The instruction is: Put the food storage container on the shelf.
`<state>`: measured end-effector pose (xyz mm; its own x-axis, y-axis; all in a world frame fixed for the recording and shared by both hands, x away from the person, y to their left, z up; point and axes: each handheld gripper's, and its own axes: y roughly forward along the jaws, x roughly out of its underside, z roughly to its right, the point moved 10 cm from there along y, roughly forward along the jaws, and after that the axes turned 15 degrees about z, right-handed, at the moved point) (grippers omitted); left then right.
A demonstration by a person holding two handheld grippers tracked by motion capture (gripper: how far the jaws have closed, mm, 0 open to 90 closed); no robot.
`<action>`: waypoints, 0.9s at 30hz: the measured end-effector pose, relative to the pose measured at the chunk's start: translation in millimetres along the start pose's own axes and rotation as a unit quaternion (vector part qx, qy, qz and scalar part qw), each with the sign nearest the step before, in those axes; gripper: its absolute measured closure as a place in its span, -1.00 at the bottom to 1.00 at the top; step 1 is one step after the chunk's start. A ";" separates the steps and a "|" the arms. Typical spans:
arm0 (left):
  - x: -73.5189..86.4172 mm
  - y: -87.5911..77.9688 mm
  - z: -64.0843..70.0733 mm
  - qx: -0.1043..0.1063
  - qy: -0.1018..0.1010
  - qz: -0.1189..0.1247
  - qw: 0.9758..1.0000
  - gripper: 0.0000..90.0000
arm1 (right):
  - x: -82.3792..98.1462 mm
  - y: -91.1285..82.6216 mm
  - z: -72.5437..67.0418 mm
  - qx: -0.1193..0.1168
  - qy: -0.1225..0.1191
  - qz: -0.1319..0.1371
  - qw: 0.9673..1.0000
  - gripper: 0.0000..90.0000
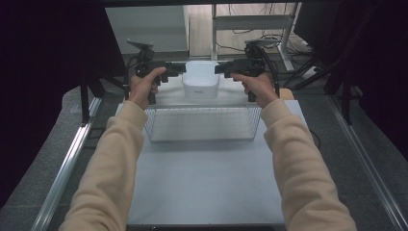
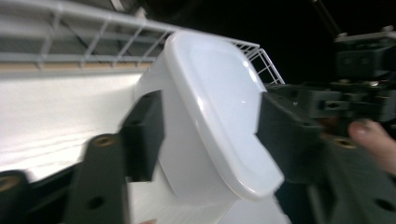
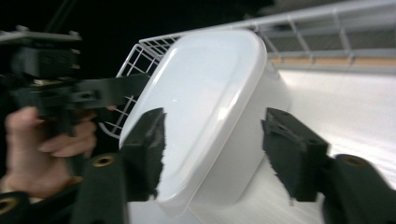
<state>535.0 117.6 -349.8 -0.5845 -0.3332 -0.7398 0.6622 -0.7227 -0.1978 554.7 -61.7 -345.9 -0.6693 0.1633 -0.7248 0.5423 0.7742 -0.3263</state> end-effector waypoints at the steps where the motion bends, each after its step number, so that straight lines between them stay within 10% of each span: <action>1: -1.4 -5.6 4.2 0.000 0.015 0.009 1.000 -0.19 | -0.5 -4.4 -3.3 0.004 -0.019 0.004 1.000 -0.24; 6: 4.2 -36.9 18.6 -0.009 0.078 0.038 0.996 -0.28 | 7.9 -27.3 -10.2 0.010 -0.111 0.024 0.994 -0.33; 11: 34.6 -64.7 24.3 -0.029 0.142 0.031 0.989 -0.32 | 30.0 -52.8 -7.5 -0.003 -0.148 0.038 0.988 -0.35; 27: 184.5 -114.9 12.6 -0.060 0.189 -0.012 0.980 -0.46 | 151.6 -142.1 18.9 0.006 -0.214 0.046 0.976 -0.46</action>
<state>345.1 131.6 -455.4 -0.4009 -0.0525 -0.9146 0.7133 -0.6443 -0.2757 385.7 -158.5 -420.8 -0.3455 -0.0410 -0.9375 0.5970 0.7612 -0.2533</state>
